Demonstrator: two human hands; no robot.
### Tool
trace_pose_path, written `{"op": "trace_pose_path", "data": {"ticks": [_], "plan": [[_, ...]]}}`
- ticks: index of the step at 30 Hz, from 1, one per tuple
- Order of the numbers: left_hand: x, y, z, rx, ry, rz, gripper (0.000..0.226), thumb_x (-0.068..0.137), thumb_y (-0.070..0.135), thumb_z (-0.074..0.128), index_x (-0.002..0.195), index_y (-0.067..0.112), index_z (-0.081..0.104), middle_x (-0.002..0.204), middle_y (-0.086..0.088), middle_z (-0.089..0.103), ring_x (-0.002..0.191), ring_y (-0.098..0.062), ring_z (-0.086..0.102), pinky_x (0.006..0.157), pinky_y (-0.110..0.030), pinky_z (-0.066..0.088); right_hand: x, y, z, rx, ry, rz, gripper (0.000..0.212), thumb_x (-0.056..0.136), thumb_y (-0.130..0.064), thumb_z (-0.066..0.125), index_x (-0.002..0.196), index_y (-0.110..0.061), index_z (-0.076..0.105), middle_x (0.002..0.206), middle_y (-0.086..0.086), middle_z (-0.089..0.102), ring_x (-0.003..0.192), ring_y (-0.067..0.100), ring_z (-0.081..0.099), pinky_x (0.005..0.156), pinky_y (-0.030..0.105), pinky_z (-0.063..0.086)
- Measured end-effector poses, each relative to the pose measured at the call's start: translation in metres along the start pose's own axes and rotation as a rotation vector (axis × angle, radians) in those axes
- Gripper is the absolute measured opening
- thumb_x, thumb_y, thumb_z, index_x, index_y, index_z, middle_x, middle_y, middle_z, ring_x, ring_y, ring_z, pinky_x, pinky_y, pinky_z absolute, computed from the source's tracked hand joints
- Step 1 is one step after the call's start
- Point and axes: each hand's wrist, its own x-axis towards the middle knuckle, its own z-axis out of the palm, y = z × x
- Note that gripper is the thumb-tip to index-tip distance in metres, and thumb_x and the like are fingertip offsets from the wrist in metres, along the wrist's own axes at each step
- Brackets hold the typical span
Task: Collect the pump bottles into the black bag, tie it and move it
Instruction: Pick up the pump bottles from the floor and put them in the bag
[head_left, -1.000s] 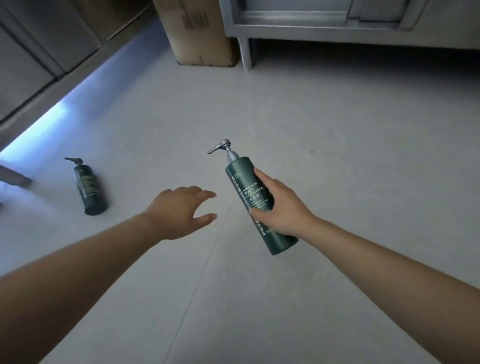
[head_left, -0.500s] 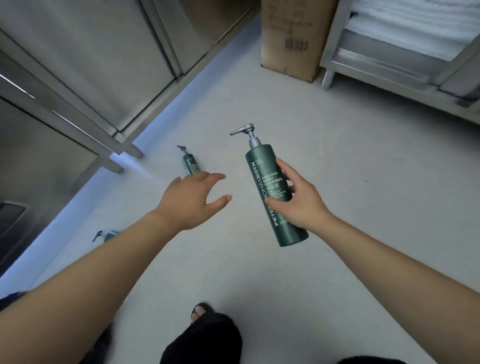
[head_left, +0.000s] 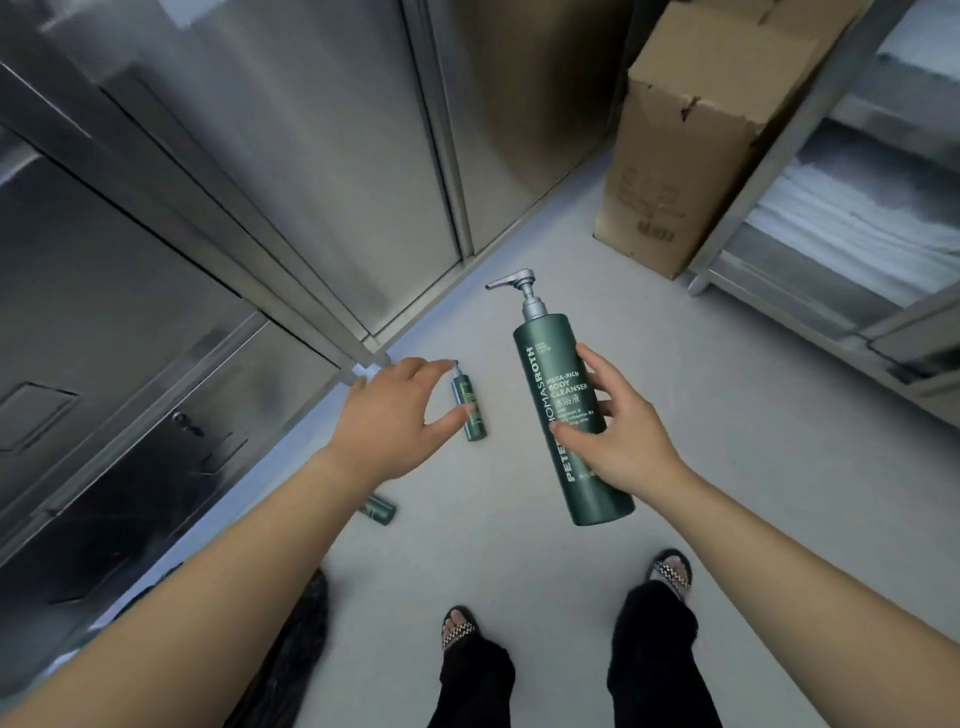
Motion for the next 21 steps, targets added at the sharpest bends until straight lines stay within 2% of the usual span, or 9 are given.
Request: {"op": "trace_pose_path", "data": {"ticks": [2,6,9,13,16,21], "plan": [[0.019,0.019,-0.018,0.000,0.009,-0.020,0.060,0.090,0.061,0.037,0.141,0.030,0.036,0.142,0.001,0.046,0.123,-0.022,0.049,0.107,-0.052,0.031,0.019,-0.018,-0.022,-0.010,-0.031,-0.039,0.082,0.070,-0.012,0.075,0.138,-0.039,0.038,0.105,-0.034,0.052,0.083,-0.017,0.058,0.063,-0.003,0.038],[0.043,0.045,-0.048,-0.015,0.119,-0.081,0.061,0.089,0.062,0.037,0.141,0.031,0.036,0.142,0.003,0.045,0.126,-0.019,0.046,0.106,-0.049,0.031,0.067,-0.054,-0.057,-0.050,-0.099,-0.121,0.082,0.070,-0.017,0.075,0.136,-0.047,0.035,0.105,-0.038,0.051,0.085,-0.014,0.058,0.065,-0.002,0.039],[0.048,0.049,-0.072,-0.029,0.189,-0.154,0.063,0.088,0.063,0.037,0.141,0.031,0.035,0.141,0.002,0.046,0.128,-0.020,0.044,0.107,-0.052,0.030,0.100,-0.082,-0.068,-0.084,-0.173,-0.180,0.083,0.071,-0.017,0.076,0.136,-0.047,0.035,0.106,-0.039,0.049,0.089,-0.016,0.056,0.067,-0.003,0.038],[0.045,0.029,-0.100,-0.062,0.259,-0.288,0.063,0.087,0.064,0.038,0.141,0.032,0.036,0.142,0.002,0.045,0.131,-0.020,0.041,0.111,-0.054,0.025,0.135,-0.123,-0.054,-0.132,-0.297,-0.225,0.082,0.071,-0.018,0.075,0.136,-0.047,0.035,0.109,-0.037,0.050,0.093,-0.017,0.055,0.068,-0.003,0.039],[0.044,0.004,-0.111,-0.070,0.315,-0.343,0.062,0.087,0.062,0.040,0.140,0.031,0.037,0.142,0.001,0.045,0.130,-0.021,0.042,0.110,-0.054,0.026,0.156,-0.145,-0.029,-0.157,-0.379,-0.267,0.083,0.073,-0.017,0.075,0.137,-0.048,0.033,0.108,-0.038,0.051,0.094,-0.015,0.055,0.066,-0.002,0.040],[0.046,-0.028,-0.121,-0.087,0.361,-0.454,0.064,0.086,0.063,0.037,0.140,0.029,0.037,0.142,0.000,0.046,0.131,-0.021,0.042,0.111,-0.055,0.026,0.183,-0.167,0.004,-0.161,-0.432,-0.299,0.083,0.073,-0.016,0.076,0.131,-0.057,0.034,0.106,-0.041,0.052,0.100,-0.013,0.054,0.069,0.000,0.041]]}}
